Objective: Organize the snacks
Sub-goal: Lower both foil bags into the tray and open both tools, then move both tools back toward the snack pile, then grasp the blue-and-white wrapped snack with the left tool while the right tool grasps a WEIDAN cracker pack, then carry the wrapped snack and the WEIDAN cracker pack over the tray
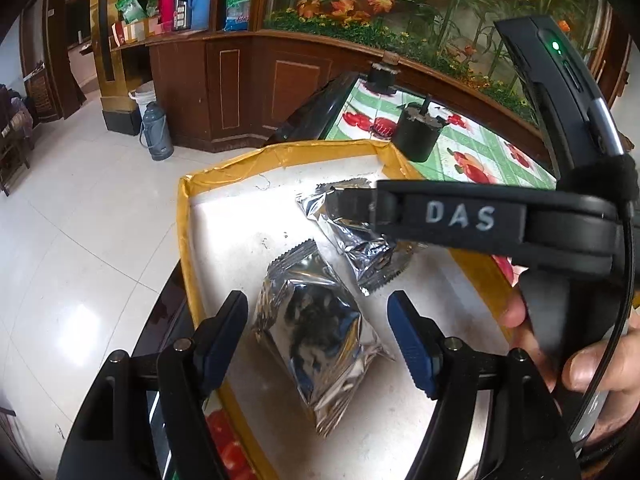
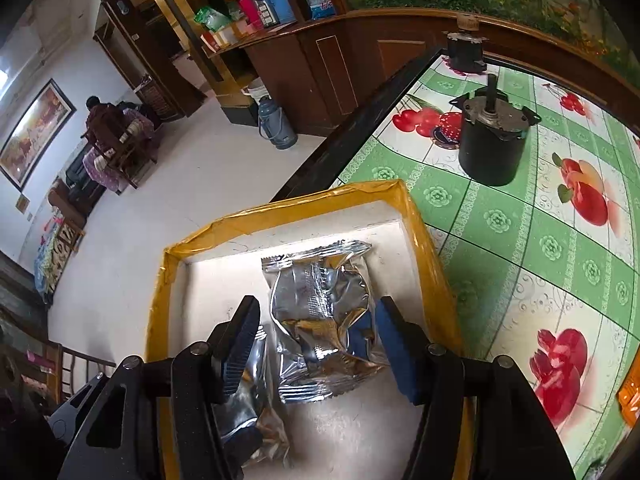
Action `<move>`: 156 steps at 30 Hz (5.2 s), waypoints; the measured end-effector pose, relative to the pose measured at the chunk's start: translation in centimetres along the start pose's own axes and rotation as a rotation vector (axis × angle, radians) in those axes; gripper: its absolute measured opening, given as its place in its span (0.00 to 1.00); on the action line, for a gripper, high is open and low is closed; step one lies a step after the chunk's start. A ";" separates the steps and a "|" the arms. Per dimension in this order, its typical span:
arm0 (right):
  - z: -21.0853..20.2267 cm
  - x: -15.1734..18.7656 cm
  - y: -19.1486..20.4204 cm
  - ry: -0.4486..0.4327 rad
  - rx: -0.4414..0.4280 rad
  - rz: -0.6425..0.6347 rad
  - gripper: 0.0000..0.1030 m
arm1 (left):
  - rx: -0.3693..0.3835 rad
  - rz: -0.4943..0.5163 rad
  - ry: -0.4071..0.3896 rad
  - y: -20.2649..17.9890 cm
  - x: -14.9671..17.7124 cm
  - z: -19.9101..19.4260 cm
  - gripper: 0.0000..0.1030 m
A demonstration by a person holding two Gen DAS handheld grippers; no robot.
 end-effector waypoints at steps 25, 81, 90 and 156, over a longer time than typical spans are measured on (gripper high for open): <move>-14.0 11.5 -5.8 -0.115 -0.292 0.502 0.69 | 0.033 -0.467 -0.613 -5.9 10.8 -16.7 0.85; -22.5 22.5 -24.4 -0.194 -0.072 0.428 0.68 | 0.287 0.042 0.035 -20.8 15.0 -7.8 0.86; -23.8 22.5 -26.8 -0.236 -0.107 0.534 0.68 | 0.327 0.139 0.124 -25.3 8.3 -2.2 0.61; -15.8 21.4 -14.3 -0.113 0.166 -0.027 0.49 | 0.282 0.115 0.005 -16.5 17.1 -6.7 0.19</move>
Point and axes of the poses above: each gripper's, at about its wrist camera, not at the fingertips, and z roughly the way its jaws point, y to its left, x to its underside, the point moved 3 cm from there along z, roughly the way its jaws point, and after that the axes turned 3 degrees about x, right-handed, at the moved point
